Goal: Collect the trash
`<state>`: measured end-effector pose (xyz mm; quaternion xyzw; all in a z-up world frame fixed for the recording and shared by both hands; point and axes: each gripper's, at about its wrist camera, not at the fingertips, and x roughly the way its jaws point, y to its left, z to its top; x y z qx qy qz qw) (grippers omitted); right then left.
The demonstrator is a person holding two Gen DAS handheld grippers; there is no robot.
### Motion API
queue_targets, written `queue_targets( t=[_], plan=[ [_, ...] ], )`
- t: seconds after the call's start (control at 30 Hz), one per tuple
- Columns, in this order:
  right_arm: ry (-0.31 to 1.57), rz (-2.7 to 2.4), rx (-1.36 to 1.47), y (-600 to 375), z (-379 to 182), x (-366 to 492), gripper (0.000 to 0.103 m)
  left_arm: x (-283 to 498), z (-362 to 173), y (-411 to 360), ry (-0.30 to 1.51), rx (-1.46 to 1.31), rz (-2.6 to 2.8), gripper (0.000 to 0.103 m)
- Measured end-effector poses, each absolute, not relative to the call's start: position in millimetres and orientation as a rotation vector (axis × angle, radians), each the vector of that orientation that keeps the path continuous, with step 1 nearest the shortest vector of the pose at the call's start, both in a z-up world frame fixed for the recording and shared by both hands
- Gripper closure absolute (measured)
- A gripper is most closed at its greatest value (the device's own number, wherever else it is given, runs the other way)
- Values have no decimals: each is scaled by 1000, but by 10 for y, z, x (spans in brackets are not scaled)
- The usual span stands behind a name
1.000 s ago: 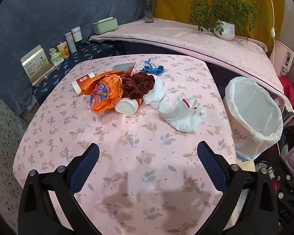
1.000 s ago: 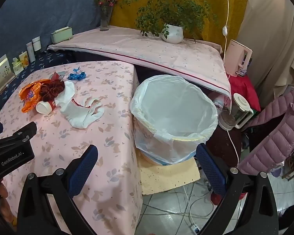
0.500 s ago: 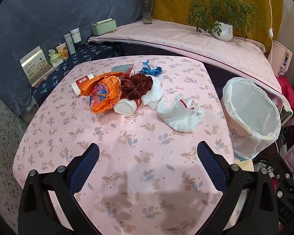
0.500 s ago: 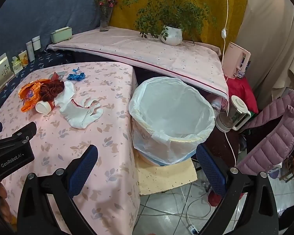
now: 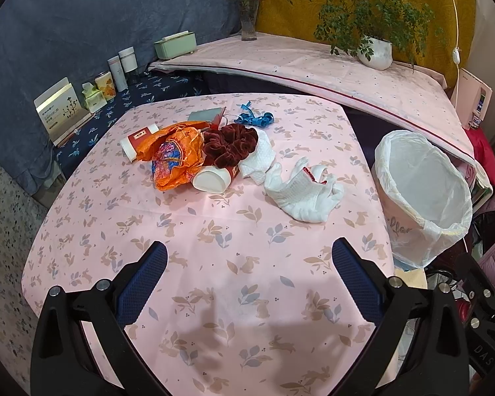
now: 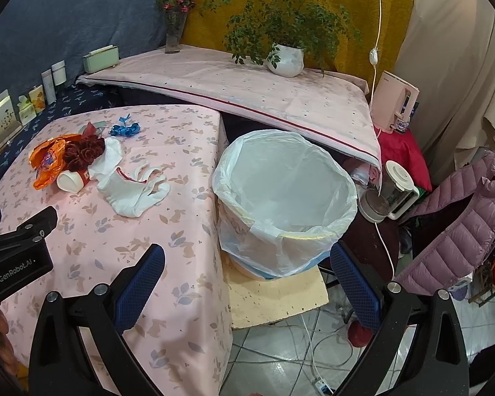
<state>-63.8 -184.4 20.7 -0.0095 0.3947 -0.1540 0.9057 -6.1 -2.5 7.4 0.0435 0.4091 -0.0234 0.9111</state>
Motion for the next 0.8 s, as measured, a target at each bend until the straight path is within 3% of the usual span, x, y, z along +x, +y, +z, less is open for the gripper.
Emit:
queue_targets(
  t=[0.8],
  plan=[
    [812, -325, -20, -1833, 175, -662, 7, -96, 95, 9, 837, 88, -52, 8]
  ],
)
